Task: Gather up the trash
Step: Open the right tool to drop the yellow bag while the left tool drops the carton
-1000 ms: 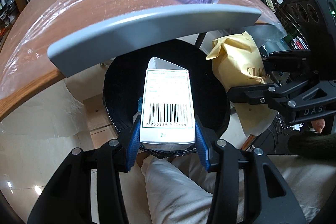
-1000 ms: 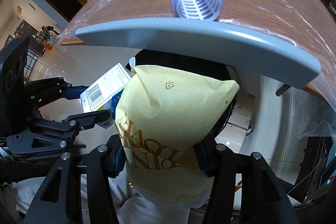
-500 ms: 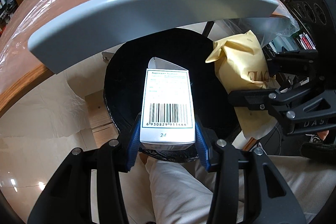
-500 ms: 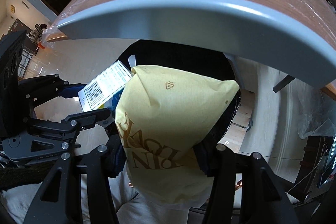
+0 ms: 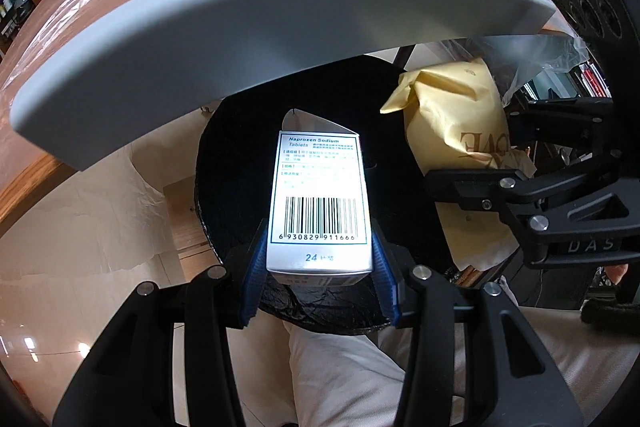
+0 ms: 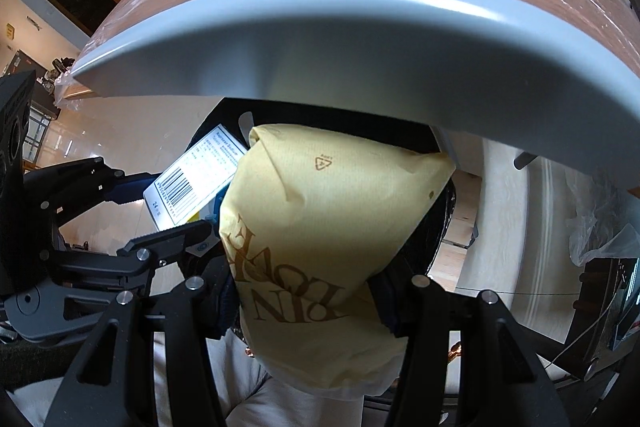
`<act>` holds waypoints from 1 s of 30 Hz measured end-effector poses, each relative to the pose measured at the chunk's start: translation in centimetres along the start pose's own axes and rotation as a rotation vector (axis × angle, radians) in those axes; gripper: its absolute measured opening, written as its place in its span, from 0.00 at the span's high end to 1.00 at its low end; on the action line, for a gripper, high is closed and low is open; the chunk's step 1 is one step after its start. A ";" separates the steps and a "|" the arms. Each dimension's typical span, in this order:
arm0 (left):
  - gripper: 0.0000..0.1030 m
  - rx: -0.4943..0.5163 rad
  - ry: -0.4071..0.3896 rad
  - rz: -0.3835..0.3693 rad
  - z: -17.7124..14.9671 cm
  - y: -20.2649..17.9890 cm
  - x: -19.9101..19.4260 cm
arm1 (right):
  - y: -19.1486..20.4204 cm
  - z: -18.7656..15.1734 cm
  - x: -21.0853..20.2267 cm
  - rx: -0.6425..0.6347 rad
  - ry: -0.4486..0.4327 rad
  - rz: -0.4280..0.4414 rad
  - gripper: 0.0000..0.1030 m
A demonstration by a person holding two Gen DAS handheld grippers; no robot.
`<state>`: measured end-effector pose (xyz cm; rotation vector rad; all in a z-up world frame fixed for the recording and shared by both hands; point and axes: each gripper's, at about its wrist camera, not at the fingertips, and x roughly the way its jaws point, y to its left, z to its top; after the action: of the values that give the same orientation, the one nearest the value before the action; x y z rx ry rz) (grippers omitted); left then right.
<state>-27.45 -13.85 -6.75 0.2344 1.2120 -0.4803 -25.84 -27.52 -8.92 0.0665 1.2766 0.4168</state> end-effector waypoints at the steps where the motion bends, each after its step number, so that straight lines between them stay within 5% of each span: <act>1: 0.54 0.000 0.002 0.002 0.1 0.0 0.1 | 0.0 0.1 0.1 0.001 0.000 -0.001 0.48; 12: 0.53 -0.001 0.000 0.003 0.7 0.0 0.5 | 0.4 -0.1 0.4 0.004 -0.006 -0.017 0.46; 14: 0.46 0.001 -0.007 0.020 0.9 0.1 0.3 | 0.3 -0.3 0.2 0.017 -0.011 -0.002 0.30; 16: 0.29 -0.007 -0.025 0.016 0.8 0.3 0.2 | 0.1 -0.6 -0.1 0.030 -0.021 0.003 0.26; 30: 0.27 -0.046 -0.064 -0.035 -0.5 1.5 -3.3 | -0.6 -2.2 -4.5 0.007 -0.049 0.021 0.25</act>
<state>-28.02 -11.59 -3.99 0.1573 1.1653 -0.4864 -28.81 -30.02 -5.61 0.0949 1.2296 0.4262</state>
